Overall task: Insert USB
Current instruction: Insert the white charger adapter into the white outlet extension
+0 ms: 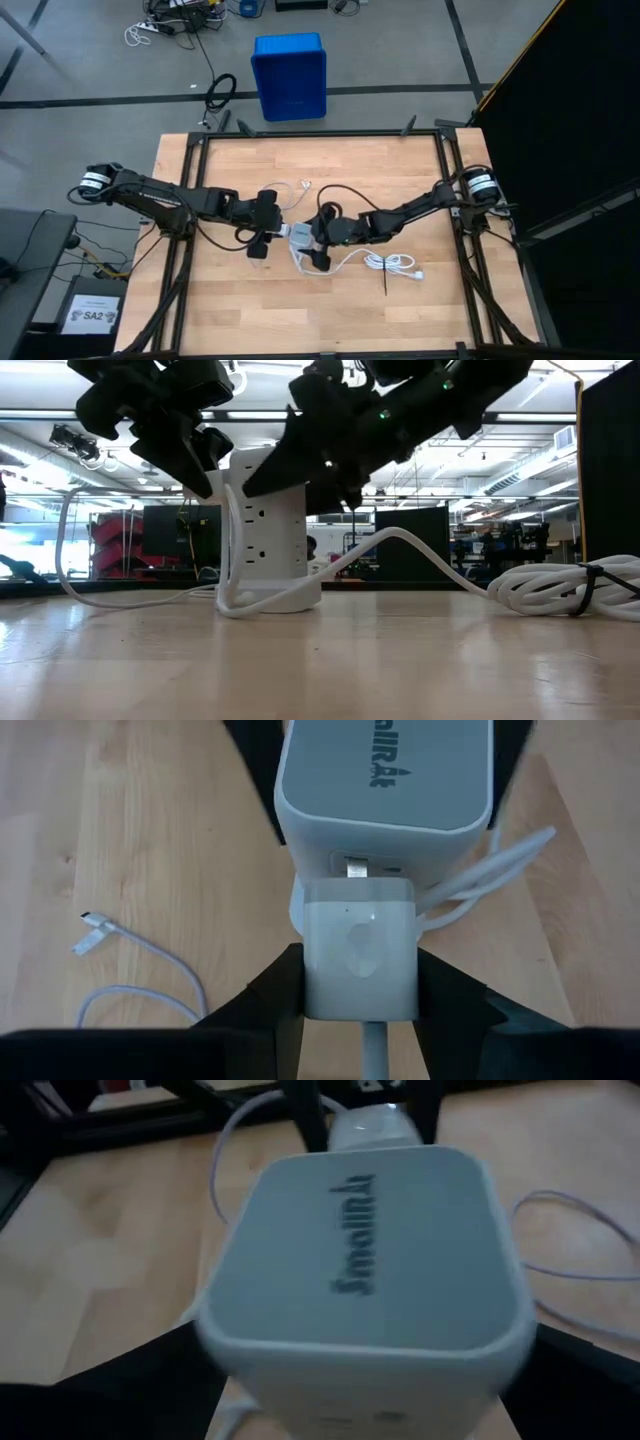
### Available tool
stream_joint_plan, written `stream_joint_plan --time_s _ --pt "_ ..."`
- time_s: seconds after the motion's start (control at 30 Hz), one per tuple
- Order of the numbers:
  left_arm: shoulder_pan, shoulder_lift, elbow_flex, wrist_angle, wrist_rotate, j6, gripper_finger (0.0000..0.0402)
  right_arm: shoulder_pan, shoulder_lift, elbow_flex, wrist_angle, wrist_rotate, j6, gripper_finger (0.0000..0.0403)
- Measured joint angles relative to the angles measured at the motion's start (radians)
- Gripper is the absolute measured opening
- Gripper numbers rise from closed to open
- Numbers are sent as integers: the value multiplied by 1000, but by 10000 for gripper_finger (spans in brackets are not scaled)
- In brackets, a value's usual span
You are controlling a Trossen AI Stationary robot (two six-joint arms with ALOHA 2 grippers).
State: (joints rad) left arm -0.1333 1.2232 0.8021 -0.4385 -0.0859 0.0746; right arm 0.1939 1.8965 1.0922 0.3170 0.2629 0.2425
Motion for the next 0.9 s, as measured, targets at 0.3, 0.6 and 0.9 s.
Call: stream_joint_plan --time_s 0.3,0.6,0.9 --pt "1 0 -1 -4 1 21 127 -18 -10 2 -9 -5 -35 261" --pt "0 0 -2 6 17 24 127 -19 -10 0 11 -35 -53 261" --pt "0 10 -4 32 40 46 127 -20 -10 -2 20 -40 -52 261"
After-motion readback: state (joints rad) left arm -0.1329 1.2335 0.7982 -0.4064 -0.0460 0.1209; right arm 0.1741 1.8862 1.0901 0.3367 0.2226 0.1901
